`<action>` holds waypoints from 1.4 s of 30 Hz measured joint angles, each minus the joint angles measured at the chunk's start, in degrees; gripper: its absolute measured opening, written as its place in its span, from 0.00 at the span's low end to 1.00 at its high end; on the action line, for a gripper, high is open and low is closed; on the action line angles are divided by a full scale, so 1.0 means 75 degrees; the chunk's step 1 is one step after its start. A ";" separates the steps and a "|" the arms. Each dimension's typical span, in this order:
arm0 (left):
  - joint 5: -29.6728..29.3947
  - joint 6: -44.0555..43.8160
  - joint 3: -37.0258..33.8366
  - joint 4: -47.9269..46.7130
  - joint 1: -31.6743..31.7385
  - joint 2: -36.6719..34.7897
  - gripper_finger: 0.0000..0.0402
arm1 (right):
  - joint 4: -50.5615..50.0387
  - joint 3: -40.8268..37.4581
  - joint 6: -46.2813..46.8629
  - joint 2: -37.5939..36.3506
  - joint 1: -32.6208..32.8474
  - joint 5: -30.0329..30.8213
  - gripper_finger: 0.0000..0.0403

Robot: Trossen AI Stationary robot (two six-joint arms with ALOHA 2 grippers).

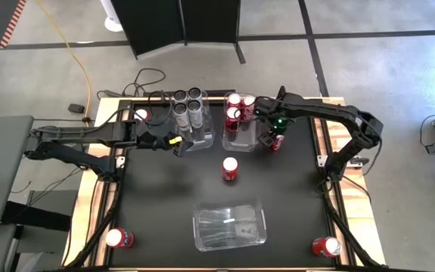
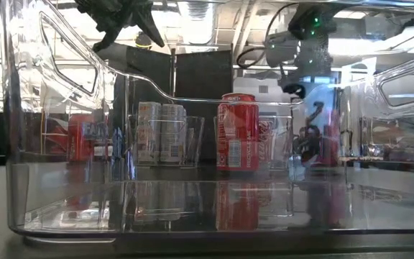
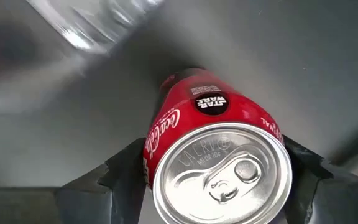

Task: Sort soda cans
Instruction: Put the red soda can into the top right transparent bin

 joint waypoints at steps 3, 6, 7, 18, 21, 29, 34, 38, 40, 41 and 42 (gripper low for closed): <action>-0.0004 0.0071 0.0000 0.0003 0.0038 0.0000 0.85 | -0.0842 0.0477 -0.0004 -0.0003 0.0211 0.0580 0.68; -0.0006 0.0134 0.0000 0.0008 0.0051 0.0000 0.85 | -0.1356 0.1105 0.0000 -0.0012 0.0460 0.1191 0.68; -0.0006 0.0173 0.0000 0.0009 0.0052 0.0000 0.85 | -0.1458 0.1341 -0.0006 -0.0012 0.0532 0.1265 0.68; -0.0012 0.0315 0.0000 -0.0004 0.0052 0.0000 0.85 | -0.1276 0.3659 -0.0019 -0.0023 0.0863 0.1286 0.68; -0.0012 0.0316 0.0001 0.0016 0.0052 0.0000 0.85 | -0.0885 0.3753 -0.0253 0.0030 0.0776 0.1277 0.68; 0.0037 0.0218 0.0000 0.0004 0.0052 0.0000 0.85 | -0.0671 0.3739 -0.0684 0.1084 0.0624 0.1224 0.68; 0.0114 0.0146 0.0000 -0.0036 -0.0004 0.0000 0.85 | 0.0068 0.3742 -0.1182 0.1901 0.0607 0.1182 0.68; 0.0116 0.0008 0.0000 -0.0063 -0.0184 0.0000 0.85 | 0.0320 0.3742 -0.1265 0.2393 0.0418 0.1098 0.68; 0.0117 -0.0020 0.0000 -0.0096 -0.0310 0.0000 0.85 | 0.0404 0.3742 -0.1328 0.2601 0.0303 0.1004 0.68; 0.0114 -0.0020 0.0000 -0.0121 -0.0365 0.0000 0.85 | 0.0461 0.3739 -0.1381 0.2690 0.0248 0.0926 0.68; 0.0116 -0.0023 0.0000 -0.0143 -0.0406 0.0000 0.85 | 0.0533 0.3737 -0.1406 0.2745 0.0197 0.0821 0.68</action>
